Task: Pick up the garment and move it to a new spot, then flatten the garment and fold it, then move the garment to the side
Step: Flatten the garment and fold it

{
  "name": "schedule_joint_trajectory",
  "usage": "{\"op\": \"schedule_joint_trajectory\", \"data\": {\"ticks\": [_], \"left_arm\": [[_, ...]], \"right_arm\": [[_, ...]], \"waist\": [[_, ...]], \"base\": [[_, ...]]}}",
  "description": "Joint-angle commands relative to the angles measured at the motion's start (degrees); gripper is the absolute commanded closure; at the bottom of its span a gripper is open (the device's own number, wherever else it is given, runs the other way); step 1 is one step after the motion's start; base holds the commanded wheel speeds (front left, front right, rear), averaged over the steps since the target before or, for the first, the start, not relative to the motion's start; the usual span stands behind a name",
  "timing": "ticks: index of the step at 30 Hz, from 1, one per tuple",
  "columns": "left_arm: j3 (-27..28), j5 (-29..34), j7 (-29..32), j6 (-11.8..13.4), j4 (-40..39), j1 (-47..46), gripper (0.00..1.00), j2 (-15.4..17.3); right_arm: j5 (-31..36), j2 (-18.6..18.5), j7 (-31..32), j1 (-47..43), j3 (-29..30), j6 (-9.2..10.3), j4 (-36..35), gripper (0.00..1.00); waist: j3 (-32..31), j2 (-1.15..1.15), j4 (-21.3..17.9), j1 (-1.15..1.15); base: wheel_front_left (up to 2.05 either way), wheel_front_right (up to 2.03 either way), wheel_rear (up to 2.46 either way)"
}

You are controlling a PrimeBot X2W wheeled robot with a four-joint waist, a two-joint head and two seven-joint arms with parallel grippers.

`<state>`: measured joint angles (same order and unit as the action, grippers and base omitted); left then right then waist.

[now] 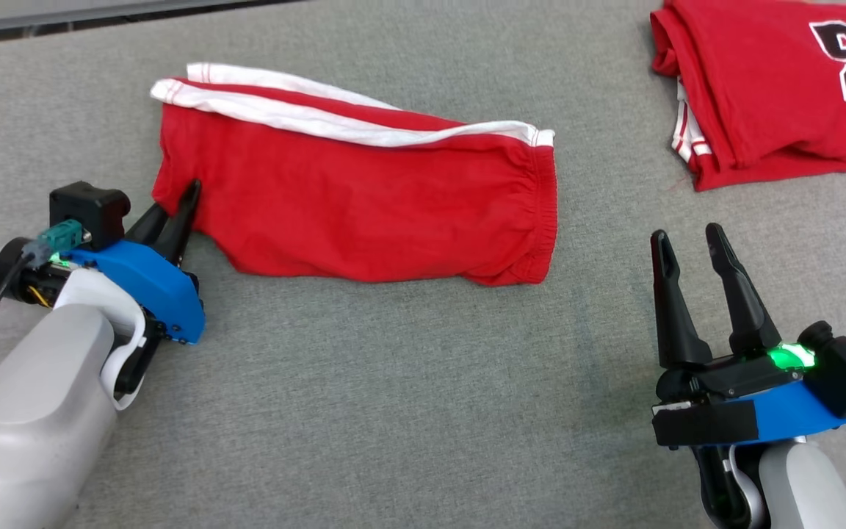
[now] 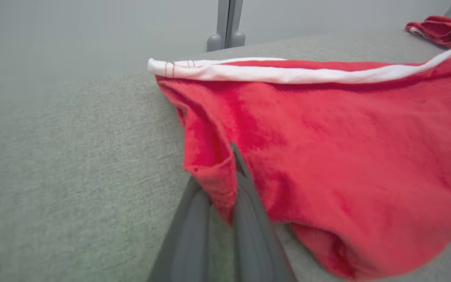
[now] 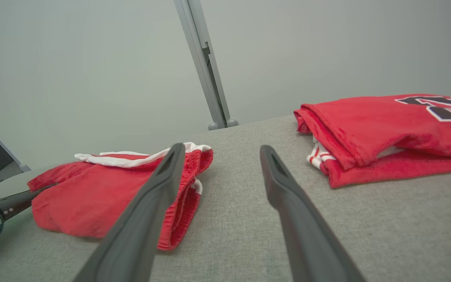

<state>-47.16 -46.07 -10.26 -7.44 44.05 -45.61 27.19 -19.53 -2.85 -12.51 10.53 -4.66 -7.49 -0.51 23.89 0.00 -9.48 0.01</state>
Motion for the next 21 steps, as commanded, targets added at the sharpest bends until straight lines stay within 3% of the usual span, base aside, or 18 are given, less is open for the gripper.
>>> {"op": "schedule_joint_trajectory", "data": {"ticks": [1, 12, 21], "left_arm": [[0.43, -0.51, -1.21, -0.05, -0.21, 0.76, 1.00, -0.16], [3.62, -2.28, -4.84, 3.48, -7.26, 12.39, 1.00, -3.22], [6.49, -1.85, -4.95, 7.27, -16.58, 23.43, 1.00, -3.00]], "right_arm": [[-0.08, -0.08, -0.29, -0.54, 0.18, -0.01, 0.46, 0.00], [-0.10, -0.10, 0.67, -4.30, 2.92, -0.01, 3.04, 0.00], [0.32, -0.10, 1.95, -7.26, 5.04, -0.01, 2.78, 0.00]], "waist": [[-0.80, 0.00, 0.31, -0.01], [-8.90, 0.00, 5.20, -0.01], [-12.39, 0.00, 8.19, -0.01]], "base": [[0.00, 0.00, 0.00], [0.00, 0.00, 0.00], [0.00, 0.00, 0.00]]}}
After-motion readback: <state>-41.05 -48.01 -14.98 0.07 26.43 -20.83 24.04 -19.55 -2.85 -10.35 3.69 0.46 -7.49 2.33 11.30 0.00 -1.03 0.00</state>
